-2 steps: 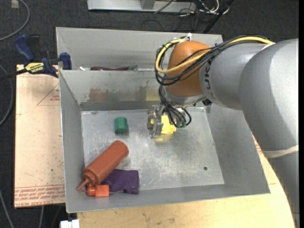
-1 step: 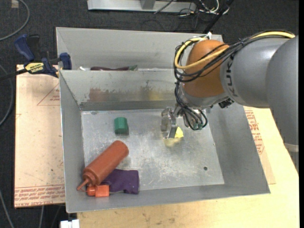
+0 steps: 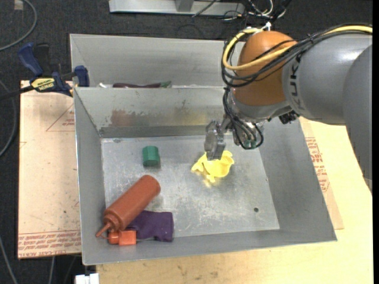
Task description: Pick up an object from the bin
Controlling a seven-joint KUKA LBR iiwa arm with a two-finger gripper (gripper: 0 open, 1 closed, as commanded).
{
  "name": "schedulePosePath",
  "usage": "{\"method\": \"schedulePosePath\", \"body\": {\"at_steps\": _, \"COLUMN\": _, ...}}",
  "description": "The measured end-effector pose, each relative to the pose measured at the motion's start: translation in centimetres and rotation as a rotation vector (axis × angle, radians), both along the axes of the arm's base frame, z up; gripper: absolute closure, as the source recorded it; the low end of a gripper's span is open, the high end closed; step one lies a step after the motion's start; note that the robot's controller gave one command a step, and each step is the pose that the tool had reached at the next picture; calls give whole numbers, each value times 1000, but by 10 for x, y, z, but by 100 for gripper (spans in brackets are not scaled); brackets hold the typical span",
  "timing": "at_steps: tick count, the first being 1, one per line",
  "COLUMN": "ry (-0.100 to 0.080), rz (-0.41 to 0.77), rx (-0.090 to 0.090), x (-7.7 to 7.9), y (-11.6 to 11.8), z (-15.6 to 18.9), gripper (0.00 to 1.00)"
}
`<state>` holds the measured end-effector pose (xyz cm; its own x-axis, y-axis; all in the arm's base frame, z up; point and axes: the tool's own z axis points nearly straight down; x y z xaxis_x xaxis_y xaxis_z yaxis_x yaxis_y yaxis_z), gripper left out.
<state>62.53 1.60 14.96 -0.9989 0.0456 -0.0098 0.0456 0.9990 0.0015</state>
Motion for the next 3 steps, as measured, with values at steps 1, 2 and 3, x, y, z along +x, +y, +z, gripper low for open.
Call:
{"method": "schedulePosePath", "body": {"at_steps": 1, "ry": 3, "rz": 86, "rx": 10, "x": -25, "y": -10, "z": 15, "gripper": 100}}
{"method": "schedulePosePath", "body": {"at_steps": 2, "ry": -1, "rz": 197, "rx": -4, "x": -36, "y": -42, "z": -7, "gripper": 100}}
{"method": "schedulePosePath", "body": {"at_steps": 3, "ry": 1, "rz": 269, "rx": 10, "x": -50, "y": 12, "z": -25, "gripper": 0}}
